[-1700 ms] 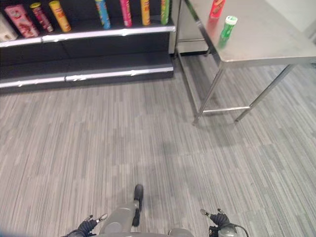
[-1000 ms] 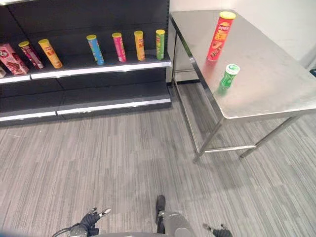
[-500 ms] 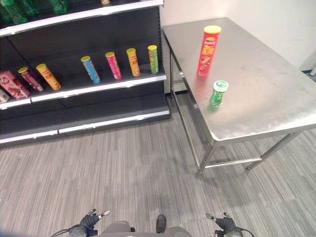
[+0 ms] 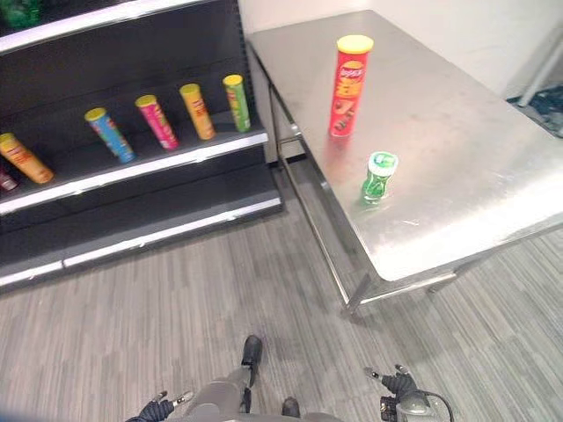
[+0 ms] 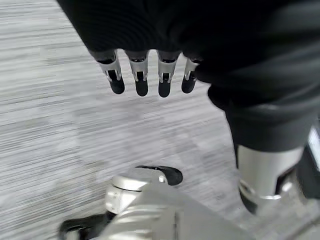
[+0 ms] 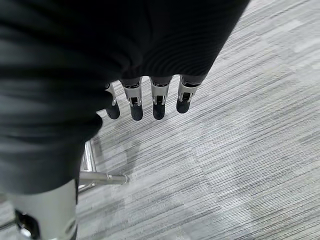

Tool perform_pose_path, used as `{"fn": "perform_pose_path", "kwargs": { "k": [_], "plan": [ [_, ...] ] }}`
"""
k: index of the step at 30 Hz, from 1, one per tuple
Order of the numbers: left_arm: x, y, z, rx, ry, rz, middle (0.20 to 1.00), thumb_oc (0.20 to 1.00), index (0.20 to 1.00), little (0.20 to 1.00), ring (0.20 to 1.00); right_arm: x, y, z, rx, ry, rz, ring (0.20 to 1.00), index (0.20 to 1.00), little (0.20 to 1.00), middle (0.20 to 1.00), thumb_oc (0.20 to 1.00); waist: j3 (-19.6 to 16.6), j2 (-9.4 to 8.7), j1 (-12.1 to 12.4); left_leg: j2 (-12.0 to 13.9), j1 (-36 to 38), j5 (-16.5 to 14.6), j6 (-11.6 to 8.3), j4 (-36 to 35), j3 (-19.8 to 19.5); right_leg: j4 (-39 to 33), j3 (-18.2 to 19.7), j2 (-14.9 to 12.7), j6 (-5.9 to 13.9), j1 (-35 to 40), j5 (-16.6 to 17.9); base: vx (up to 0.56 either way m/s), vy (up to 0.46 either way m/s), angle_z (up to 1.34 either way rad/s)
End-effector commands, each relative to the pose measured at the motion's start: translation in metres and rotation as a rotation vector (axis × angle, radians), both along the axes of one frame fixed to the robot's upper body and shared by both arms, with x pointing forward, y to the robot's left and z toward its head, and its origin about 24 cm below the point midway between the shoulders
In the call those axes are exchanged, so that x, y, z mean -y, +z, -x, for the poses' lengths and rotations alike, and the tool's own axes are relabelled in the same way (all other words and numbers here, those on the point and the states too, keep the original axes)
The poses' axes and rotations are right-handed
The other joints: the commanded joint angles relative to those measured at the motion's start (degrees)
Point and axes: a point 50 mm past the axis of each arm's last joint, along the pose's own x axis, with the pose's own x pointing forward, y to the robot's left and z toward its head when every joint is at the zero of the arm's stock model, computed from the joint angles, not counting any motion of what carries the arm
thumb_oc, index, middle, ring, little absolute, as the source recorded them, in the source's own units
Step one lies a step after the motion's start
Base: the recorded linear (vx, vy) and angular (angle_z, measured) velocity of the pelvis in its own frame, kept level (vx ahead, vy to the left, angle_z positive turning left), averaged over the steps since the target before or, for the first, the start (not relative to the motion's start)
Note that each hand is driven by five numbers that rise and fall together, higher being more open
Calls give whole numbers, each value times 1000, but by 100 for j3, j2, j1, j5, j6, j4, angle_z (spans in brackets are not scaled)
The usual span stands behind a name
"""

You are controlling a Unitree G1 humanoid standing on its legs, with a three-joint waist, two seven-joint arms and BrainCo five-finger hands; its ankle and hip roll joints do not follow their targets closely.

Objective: Put the goods on the table back onto the shelves and tidy them up.

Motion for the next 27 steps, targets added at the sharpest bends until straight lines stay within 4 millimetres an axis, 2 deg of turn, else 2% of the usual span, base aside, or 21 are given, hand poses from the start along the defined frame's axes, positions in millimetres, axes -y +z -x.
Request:
{"fn": "perform_pose_path", "kwargs": {
  "k": [1,2,4,5,6,7,8,10,11,12,14,16,20,21,22,24,25,26,27],
  "plan": [
    [-13,10,-26,89,-35,-48,1000,1000,1000,1000,1000,10,2,10,20,-59,6,1000,1000,1000,1000,1000,-259,-109,103,220,-55,-280,-47,346,356,543,261,-1014,1161,65,-369,274,271,-48],
    [-16,13,-31,106,-30,-60,1000,1000,1000,1000,1000,10,3,9,26,-58,3,1000,1000,1000,1000,1000,-276,-186,68,172,39,-394,18,376,489,809,301,-1173,1279,-96,-116,214,202,-38],
    [-23,18,-41,144,-17,-73,1000,1000,1000,1000,1000,7,2,6,28,-46,-2,1000,1000,1000,1000,1000,-271,-225,29,148,206,-503,96,341,650,1356,365,-1277,1425,-482,389,160,142,-35],
    [-23,18,-41,144,-17,-73,1000,1000,1000,1000,1000,7,2,6,28,-46,-2,1000,1000,1000,1000,1000,-270,-229,38,150,210,-504,95,338,660,1365,376,-1277,1424,-489,385,169,161,-37],
    [-29,22,-48,172,3,-86,1000,1000,1000,1000,1000,5,3,3,42,-49,-8,1000,1000,1000,1000,1000,-233,-244,21,160,388,-634,177,309,820,1646,291,-1366,1449,-677,644,178,162,-36],
    [-32,24,-49,178,8,-93,1000,1000,1000,1000,1000,3,1,7,29,-60,-14,1000,1000,1000,1000,1000,-236,-247,-14,171,545,-673,187,227,906,1663,168,-1376,1424,-836,705,238,200,-35],
    [-33,25,-51,186,15,-92,1000,1000,1000,1000,1000,3,-1,11,21,-75,-17,1000,1000,1000,1000,1000,-248,-236,-43,152,644,-711,205,158,925,1586,71,-1313,1378,-972,699,180,139,-27],
    [-36,26,-54,197,29,-98,1000,1000,1000,1000,1000,4,-4,22,-2,-124,-24,1000,1000,1000,1000,1000,-219,-206,-191,91,784,-829,246,76,883,1308,-132,-998,1279,-1372,415,164,121,9],
    [-38,27,-55,196,24,-105,1000,1000,1000,1000,1000,6,-5,26,-12,-153,-26,1000,1000,1000,1000,1000,-170,-208,-291,34,872,-900,289,44,882,1150,-209,-814,1237,-1635,389,137,88,30],
    [-38,27,-57,186,8,-109,1000,1000,1000,1000,1000,8,-7,37,-31,-216,-35,1000,1000,1000,1000,1000,-135,-237,-365,-72,854,-962,369,92,834,890,-213,-814,1223,-1506,335,114,69,35],
    [-37,26,-52,184,34,-99,1000,1000,1000,1000,1000,13,-9,53,-59,-292,-29,1000,1000,1000,1000,1000,-76,-297,-398,-94,965,-1010,347,88,853,648,-222,-814,1295,-1382,406,98,20,37],
    [-41,26,-51,185,44,-106,1000,1000,1000,1000,1000,22,-5,58,-40,-363,-17,1000,1000,1000,1000,1000,-81,-332,-433,-48,1001,-1048,357,67,931,509,-289,-834,1304,-1405,472,71,-25,2],
    [-41,22,-39,143,49,-104,1000,1000,1000,1000,1000,62,12,79,49,-598,54,1000,1000,1000,1000,1000,-214,-412,-526,-35,1082,-1144,348,77,1044,307,-283,-840,1322,-1282,531,104,-5,-16],
    [-41,19,-33,119,37,-105,1000,1000,1000,1000,1000,85,25,89,79,-656,126,1000,1000,1000,1000,1000,-286,-451,-584,-19,1110,-1181,340,68,1096,245,-285,-854,1335,-1216,526,81,-3,-4],
    [-40,19,-33,119,36,-104,1000,1000,1000,1000,1000,85,25,90,79,-657,127,1000,1000,1000,1000,1000,-287,-447,-580,-19,1111,-1183,341,68,1097,243,-284,-853,1335,-1214,527,81,-6,-6],
    [-41,19,-31,113,29,-107,1000,1000,1000,1000,1000,108,40,100,118,-714,198,1000,1000,1000,1000,1000,-334,-458,-624,-9,1136,-1217,338,65,1114,240,-285,-858,1339,-1168,501,70,1,-7],
    [-41,18,-28,100,25,-108,1000,1000,1000,1000,1000,135,62,110,165,-771,286,1000,1000,1000,1000,1000,-375,-476,-682,11,1166,-1247,323,61,1141,237,-293,-872,1350,-1127,466,59,5,-7],
    [-40,18,-28,99,24,-107,1000,1000,1000,1000,1000,135,62,111,165,-771,287,1000,1000,1000,1000,1000,-376,-469,-678,12,1168,-1249,323,61,1140,237,-293,-872,1350,-1125,465,73,14,-2],
    [-41,17,-26,96,31,-108,1000,1000,1000,1000,1000,159,89,107,258,-775,378,1000,1000,1000,1000,1000,-409,-473,-731,21,1181,-1265,310,53,1168,224,-290,-894,1365,-1100,455,35,10,-1]
  ]
}}
